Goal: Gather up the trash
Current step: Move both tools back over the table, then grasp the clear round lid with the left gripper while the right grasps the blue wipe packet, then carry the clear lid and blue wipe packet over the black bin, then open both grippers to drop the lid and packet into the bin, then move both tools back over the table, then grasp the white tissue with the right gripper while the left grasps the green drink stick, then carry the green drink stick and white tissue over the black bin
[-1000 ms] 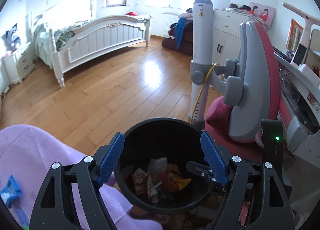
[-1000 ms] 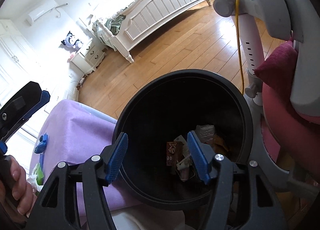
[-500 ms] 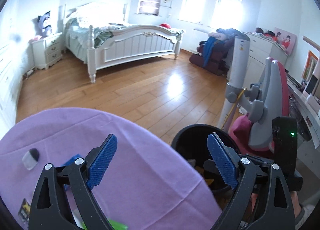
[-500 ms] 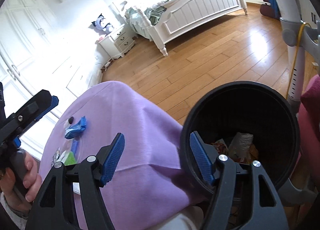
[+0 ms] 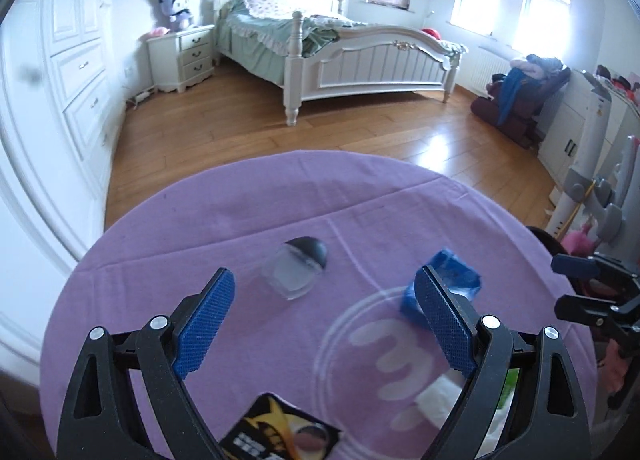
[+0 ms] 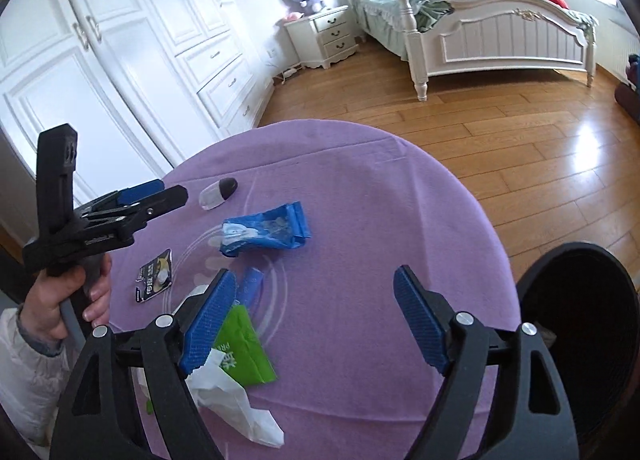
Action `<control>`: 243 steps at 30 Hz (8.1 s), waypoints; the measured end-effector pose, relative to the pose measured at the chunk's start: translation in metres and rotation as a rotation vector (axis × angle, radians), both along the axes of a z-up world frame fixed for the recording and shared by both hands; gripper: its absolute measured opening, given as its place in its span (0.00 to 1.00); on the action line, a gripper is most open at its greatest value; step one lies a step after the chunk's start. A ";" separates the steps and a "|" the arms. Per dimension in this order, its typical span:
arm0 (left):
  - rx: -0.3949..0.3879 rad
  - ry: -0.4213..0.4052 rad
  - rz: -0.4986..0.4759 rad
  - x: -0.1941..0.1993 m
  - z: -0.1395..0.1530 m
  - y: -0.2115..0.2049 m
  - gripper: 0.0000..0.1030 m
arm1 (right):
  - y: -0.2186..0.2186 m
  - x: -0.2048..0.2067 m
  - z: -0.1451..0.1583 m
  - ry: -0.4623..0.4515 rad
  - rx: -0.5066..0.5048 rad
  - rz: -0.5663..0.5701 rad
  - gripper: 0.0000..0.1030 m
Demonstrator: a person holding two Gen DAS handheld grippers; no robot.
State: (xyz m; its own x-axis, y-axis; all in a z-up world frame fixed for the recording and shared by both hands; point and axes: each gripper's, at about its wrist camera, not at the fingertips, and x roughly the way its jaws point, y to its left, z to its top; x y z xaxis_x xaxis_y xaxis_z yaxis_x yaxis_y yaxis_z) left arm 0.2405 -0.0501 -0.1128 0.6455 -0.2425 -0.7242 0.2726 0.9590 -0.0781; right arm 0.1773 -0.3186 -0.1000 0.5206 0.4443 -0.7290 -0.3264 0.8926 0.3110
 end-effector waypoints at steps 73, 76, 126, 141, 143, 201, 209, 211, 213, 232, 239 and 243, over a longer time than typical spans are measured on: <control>0.012 -0.120 -0.531 -0.090 0.013 -0.344 0.41 | -0.246 -0.080 -0.038 -0.058 0.222 -0.544 0.44; 0.015 -0.104 -0.541 -0.090 0.005 -0.356 0.41 | -0.258 -0.087 -0.048 -0.040 0.231 -0.564 0.44; 0.064 -0.150 -0.495 -0.117 0.020 -0.342 0.92 | -0.260 -0.103 -0.060 0.048 0.346 -0.611 0.81; 0.049 -0.146 -0.147 -0.120 0.040 -0.110 0.95 | -0.101 -0.075 -0.014 0.022 0.237 -0.269 0.83; 0.062 -0.129 -0.095 -0.118 0.036 -0.071 0.95 | -0.081 -0.075 -0.009 0.016 0.216 -0.222 0.83; 0.081 0.093 -0.216 -0.070 -0.020 -0.080 0.82 | -0.057 -0.078 0.004 -0.074 0.166 -0.142 0.17; 0.169 0.172 -0.283 -0.120 -0.041 -0.081 0.79 | -0.065 -0.075 -0.011 -0.047 0.194 -0.131 0.17; 0.195 0.146 -0.299 -0.129 -0.043 -0.080 0.73 | -0.064 -0.074 -0.014 -0.043 0.205 -0.126 0.17; 0.183 0.138 -0.273 -0.131 -0.041 -0.076 0.53 | -0.066 -0.073 -0.016 -0.043 0.210 -0.121 0.17; -0.120 -0.026 -0.370 -0.099 0.041 -0.180 0.27 | -0.169 -0.080 0.003 -0.162 0.271 -0.361 0.17; -0.155 0.041 -0.454 -0.067 0.017 -0.266 0.27 | -0.211 -0.080 -0.008 -0.154 0.251 -0.460 0.17; -0.156 0.072 -0.484 -0.054 0.006 -0.306 0.27 | -0.230 -0.080 -0.018 -0.139 0.241 -0.510 0.17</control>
